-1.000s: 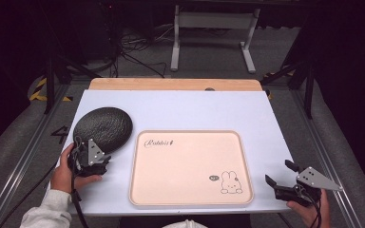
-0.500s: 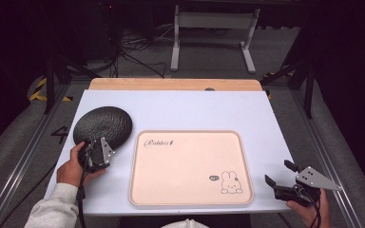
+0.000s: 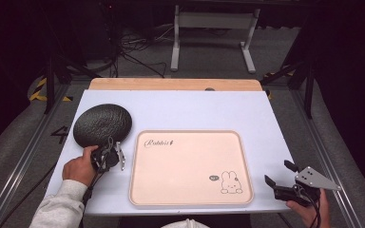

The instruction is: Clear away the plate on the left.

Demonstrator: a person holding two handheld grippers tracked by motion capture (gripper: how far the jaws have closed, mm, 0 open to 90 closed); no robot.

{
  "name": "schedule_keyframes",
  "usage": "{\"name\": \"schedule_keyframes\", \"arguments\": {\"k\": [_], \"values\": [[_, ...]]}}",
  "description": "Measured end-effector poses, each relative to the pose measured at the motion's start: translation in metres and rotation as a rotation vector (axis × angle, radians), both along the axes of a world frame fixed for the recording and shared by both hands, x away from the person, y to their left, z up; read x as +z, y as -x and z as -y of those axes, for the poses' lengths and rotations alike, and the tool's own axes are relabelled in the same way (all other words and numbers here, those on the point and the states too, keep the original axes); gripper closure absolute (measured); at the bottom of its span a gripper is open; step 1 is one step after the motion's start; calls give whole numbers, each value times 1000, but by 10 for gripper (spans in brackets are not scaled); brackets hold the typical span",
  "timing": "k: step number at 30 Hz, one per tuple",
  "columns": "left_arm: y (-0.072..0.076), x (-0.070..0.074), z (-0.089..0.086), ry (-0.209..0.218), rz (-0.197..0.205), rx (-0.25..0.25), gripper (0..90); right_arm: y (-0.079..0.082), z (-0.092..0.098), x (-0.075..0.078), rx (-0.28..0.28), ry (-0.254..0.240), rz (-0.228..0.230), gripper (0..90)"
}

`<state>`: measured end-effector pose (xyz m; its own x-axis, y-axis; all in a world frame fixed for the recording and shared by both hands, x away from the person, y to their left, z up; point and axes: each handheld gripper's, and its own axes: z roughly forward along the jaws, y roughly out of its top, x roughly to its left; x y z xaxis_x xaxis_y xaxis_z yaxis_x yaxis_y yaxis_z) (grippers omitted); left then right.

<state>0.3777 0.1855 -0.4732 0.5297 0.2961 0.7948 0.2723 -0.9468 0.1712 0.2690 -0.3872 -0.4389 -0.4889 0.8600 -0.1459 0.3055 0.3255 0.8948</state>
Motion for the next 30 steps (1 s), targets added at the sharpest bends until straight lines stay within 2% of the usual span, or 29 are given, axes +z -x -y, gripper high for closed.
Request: {"name": "schedule_keyframes", "arguments": {"k": [1,3,6,8,10,13,18,24,28,30], "values": [[0,0,0,0,0,0,819,0,0,0,0,0,0,111],[0,0,2,-21,33,-9,828,0,0,0,1,3,0,111],[2,3,5,-40,98,-15,866,0,0,0,0,4,0,111],[1,6,4,-15,102,-11,871,0,-1,0,1,4,-3,111],[0,6,4,-21,100,-20,871,0,-1,0,1,5,-3,111],[0,7,4,-3,105,-18,872,0,0,0,-3,2,-4,110],[0,12,0,61,120,-14,873,0,0,0,1,5,-2,108],[7,15,7,65,131,-59,870,0,1,1,-1,3,-1,107],[10,19,13,62,112,-83,870,0,0,1,0,15,1,106],[12,22,14,86,117,-87,867,1,1,1,-5,9,3,106]]}}
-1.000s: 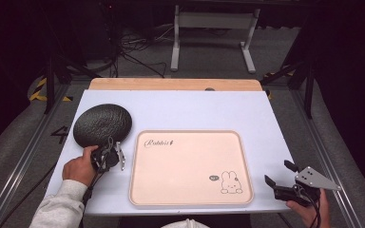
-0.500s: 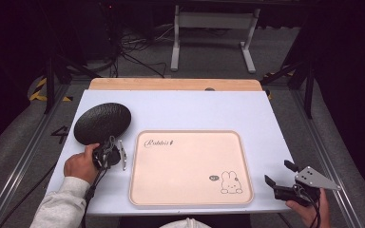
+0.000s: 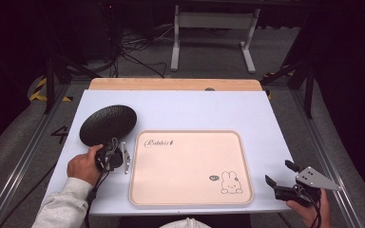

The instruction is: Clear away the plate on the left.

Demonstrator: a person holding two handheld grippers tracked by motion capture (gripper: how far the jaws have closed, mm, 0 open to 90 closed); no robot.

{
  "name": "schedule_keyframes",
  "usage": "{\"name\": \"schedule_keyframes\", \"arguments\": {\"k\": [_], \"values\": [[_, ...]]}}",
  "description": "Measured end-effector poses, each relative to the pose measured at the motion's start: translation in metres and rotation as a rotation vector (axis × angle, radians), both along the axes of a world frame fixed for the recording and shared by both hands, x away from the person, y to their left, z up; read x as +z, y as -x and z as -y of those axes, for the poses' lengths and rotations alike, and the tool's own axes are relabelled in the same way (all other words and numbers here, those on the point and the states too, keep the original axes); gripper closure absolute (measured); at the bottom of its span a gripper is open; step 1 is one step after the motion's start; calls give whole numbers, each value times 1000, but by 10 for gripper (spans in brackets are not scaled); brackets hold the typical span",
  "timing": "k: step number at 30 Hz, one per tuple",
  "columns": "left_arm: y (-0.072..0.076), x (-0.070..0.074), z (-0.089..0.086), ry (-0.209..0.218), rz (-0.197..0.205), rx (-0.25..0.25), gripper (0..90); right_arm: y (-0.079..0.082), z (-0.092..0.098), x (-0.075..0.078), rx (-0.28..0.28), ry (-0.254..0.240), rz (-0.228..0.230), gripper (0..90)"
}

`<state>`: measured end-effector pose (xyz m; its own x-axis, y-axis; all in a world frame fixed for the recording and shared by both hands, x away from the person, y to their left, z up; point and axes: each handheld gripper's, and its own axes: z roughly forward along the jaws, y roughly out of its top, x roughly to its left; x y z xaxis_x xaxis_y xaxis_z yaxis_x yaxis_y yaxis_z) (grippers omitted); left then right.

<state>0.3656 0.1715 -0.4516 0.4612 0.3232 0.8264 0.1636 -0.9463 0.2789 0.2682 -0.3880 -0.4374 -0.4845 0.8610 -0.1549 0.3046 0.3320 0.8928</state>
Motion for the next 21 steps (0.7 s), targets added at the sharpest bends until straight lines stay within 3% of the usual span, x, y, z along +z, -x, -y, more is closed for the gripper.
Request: {"name": "schedule_keyframes", "arguments": {"k": [6,13,21], "values": [[6,8,4,14,16,-13,867,0,1,0,-7,-2,2,106],[14,19,10,60,32,-47,864,0,3,0,-9,-13,2,105],[29,32,26,65,74,-127,860,0,3,1,-10,-17,4,104]]}}
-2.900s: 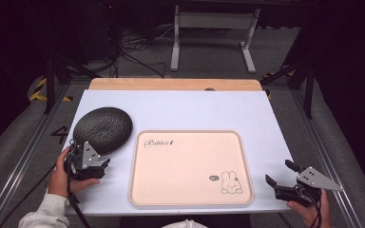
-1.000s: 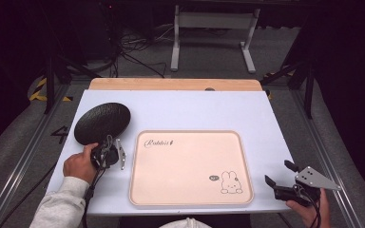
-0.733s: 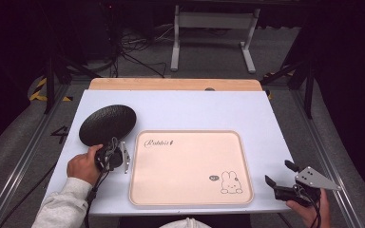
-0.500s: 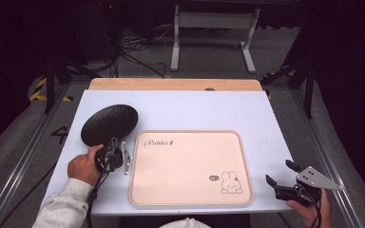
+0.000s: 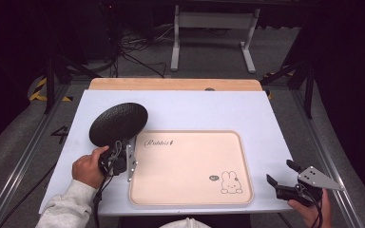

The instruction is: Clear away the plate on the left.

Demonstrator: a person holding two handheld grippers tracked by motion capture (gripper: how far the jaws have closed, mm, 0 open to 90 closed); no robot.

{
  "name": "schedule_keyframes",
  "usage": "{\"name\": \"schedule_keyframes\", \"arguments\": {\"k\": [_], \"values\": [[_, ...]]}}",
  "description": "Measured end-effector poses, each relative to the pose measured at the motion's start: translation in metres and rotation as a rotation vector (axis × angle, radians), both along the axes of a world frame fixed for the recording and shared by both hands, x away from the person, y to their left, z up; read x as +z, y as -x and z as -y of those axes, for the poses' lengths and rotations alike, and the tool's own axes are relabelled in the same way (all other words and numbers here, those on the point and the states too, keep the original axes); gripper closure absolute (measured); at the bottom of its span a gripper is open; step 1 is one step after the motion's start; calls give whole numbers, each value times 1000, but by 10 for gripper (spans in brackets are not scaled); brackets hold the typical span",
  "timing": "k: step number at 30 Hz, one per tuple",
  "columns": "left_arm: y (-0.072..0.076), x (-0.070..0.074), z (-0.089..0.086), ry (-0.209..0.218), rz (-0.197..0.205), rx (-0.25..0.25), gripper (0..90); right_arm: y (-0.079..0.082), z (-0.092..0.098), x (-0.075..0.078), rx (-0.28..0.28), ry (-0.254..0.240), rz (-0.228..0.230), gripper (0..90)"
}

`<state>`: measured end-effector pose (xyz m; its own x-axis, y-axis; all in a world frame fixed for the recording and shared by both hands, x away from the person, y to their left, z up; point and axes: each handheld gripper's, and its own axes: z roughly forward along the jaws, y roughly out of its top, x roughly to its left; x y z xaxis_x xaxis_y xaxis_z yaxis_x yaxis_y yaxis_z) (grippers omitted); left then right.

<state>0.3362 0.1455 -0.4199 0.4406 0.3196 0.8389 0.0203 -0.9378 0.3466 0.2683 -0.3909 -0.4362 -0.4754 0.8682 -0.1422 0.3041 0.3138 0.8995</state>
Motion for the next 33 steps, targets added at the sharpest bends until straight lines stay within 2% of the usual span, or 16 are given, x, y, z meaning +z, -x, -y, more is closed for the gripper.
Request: {"name": "schedule_keyframes", "arguments": {"k": [5,9,14,15,16,20,33], "values": [[12,9,14,10,17,-59,863,0,-1,0,2,3,-7,105],[17,11,23,-3,21,-88,862,0,-1,0,4,6,-2,105],[30,14,47,-9,6,-175,856,1,-1,1,5,2,3,106],[30,14,47,-9,6,-175,857,1,-1,1,5,2,3,106],[33,14,55,-23,7,-201,856,1,-1,1,3,4,3,106],[38,15,66,-28,4,-230,856,2,0,1,-2,3,3,106],[57,14,111,-70,-15,-392,853,4,2,1,-10,-1,7,107]]}}
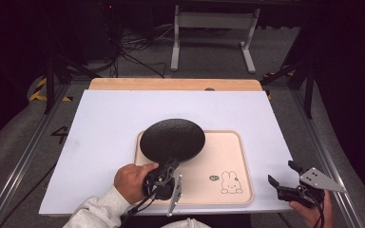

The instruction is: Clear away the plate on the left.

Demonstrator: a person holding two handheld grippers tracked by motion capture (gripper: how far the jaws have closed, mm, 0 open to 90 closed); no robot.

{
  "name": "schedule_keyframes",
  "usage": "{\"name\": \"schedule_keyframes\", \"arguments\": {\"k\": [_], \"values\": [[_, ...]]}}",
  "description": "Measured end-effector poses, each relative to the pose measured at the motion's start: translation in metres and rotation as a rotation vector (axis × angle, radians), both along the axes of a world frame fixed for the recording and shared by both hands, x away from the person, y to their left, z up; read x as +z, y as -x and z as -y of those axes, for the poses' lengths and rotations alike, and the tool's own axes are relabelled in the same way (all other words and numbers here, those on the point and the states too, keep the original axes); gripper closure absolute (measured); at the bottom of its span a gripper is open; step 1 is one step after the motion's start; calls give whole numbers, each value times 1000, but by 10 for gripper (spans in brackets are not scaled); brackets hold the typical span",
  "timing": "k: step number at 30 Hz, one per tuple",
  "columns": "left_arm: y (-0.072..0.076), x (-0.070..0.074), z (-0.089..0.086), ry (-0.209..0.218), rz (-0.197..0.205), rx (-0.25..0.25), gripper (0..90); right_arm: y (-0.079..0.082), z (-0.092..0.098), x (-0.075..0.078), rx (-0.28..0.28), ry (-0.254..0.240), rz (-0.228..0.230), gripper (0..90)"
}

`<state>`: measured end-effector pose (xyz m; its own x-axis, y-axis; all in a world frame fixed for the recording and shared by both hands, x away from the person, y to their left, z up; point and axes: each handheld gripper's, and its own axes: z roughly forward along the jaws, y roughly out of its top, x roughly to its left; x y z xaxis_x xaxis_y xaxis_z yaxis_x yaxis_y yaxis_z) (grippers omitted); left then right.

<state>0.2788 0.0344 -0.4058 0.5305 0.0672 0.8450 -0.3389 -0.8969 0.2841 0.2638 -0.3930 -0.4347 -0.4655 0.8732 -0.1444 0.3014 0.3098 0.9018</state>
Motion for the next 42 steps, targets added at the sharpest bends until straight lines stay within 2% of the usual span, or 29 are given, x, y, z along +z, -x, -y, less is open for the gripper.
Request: {"name": "schedule_keyframes", "arguments": {"k": [8,11,15,17,19,21,22,24,26,29,30,32,33,35,36,39,41,42], "values": [[7,-8,19,-20,-25,-69,847,1,1,0,-5,0,3,108],[8,-9,22,-30,-29,-80,843,2,2,0,-7,1,5,109],[8,-15,26,-25,-57,-97,834,2,2,0,-7,5,5,109],[9,-17,28,-32,-43,-99,838,2,2,0,-1,-8,3,112],[7,-17,28,-7,-76,-104,843,1,1,0,1,-12,-4,113],[6,-20,29,1,-87,-107,851,1,1,0,3,-10,-4,113],[5,-22,29,5,-107,-116,857,1,1,0,3,-10,-1,113],[6,-26,32,5,-117,-124,868,1,2,0,1,-11,-1,113],[7,-29,35,-11,-106,-135,870,1,2,0,1,-10,-2,113],[5,-29,35,0,-118,-141,866,1,1,0,3,-7,-4,113],[4,-30,36,-7,-137,-150,866,1,1,-1,2,-4,-4,114],[3,-33,38,-13,-146,-158,853,2,1,0,-23,17,18,121],[0,-35,40,-8,-198,-162,832,3,2,1,-32,5,24,123],[-3,-38,41,-2,-222,-161,817,2,2,0,-32,7,20,123],[-5,-39,42,6,-249,-159,809,2,1,0,-32,7,17,123],[-9,-42,43,23,-278,-156,790,2,1,0,-30,16,21,123],[-13,-43,46,18,-306,-172,777,2,1,0,-29,19,20,123],[-13,-44,47,24,-326,-162,769,2,1,0,-29,19,20,122]]}}
